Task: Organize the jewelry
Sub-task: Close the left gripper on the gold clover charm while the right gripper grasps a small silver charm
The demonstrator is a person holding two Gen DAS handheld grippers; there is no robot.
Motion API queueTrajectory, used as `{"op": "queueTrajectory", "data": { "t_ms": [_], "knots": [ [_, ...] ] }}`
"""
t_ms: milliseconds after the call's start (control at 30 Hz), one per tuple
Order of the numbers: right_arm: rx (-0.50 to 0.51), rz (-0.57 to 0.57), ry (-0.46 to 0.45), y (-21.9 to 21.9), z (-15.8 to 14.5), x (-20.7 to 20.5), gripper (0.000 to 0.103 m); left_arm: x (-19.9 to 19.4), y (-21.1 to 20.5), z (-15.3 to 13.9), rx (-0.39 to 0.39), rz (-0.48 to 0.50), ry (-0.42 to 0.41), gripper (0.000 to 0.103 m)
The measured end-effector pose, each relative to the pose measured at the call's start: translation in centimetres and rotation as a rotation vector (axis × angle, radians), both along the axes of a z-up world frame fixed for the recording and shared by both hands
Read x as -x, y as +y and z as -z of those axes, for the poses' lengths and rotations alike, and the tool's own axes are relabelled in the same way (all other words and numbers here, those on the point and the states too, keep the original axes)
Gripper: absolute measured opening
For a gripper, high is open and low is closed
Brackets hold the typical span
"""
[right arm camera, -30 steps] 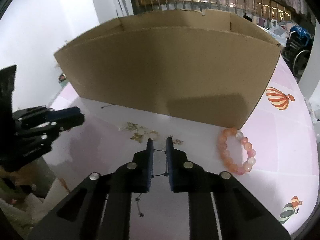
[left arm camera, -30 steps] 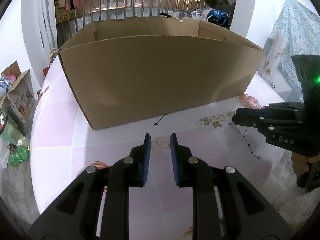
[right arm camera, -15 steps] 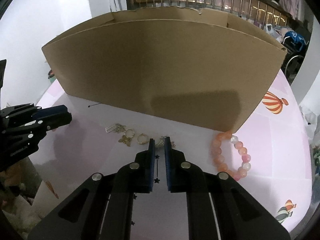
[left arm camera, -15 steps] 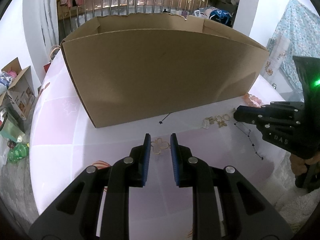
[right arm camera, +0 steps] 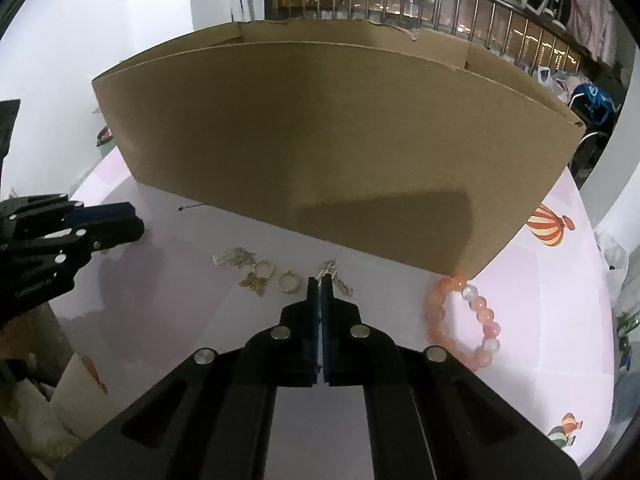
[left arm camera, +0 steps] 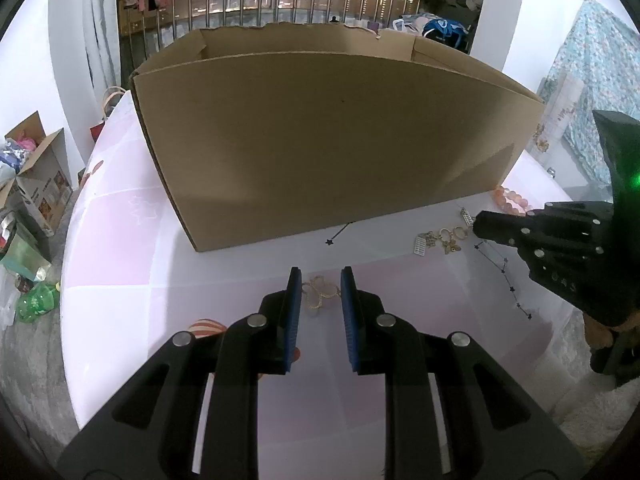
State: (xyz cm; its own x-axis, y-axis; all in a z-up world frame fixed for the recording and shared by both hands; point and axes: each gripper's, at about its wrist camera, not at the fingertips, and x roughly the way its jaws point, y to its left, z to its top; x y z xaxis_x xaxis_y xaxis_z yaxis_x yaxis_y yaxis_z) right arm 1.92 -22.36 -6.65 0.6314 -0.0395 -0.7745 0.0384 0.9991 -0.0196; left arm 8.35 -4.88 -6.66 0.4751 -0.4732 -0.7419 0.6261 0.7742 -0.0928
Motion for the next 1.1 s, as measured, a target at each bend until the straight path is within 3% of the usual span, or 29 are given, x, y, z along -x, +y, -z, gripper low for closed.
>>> {"op": "queueTrajectory", "data": {
  "t_ms": [233,300,400,467,533,733,1100],
  "knots": [
    [-0.001,0.010,-0.022,-0.1,-1.1,1.2,0.001,0.5,0.0,-0.3,0.005,-0.005,-0.015,0.018],
    [-0.058,0.026,-0.028,-0.9,-1.6,1.0,0.001,0.7,0.1,-0.3,0.005,-0.006,-0.020,0.018],
    [-0.094,0.047,-0.025,-1.5,-1.8,0.4,0.010,0.9,0.2,-0.4,0.007,-0.007,-0.025,0.018],
    [-0.105,0.047,-0.031,-1.8,-1.8,-0.1,0.024,1.0,0.3,-0.5,0.007,-0.008,-0.027,0.018],
    [-0.104,0.040,-0.018,-1.9,-1.7,-0.8,0.027,1.1,0.4,-0.6,0.010,-0.010,-0.028,0.018],
    [-0.102,0.028,-0.018,-2.0,-1.4,-1.6,0.027,1.0,0.4,-0.6,0.010,-0.014,-0.028,0.018],
    [-0.057,0.006,0.034,-1.5,-0.6,-2.1,0.008,1.0,0.3,-0.6,0.009,-0.019,-0.024,0.018]
  ]
}}
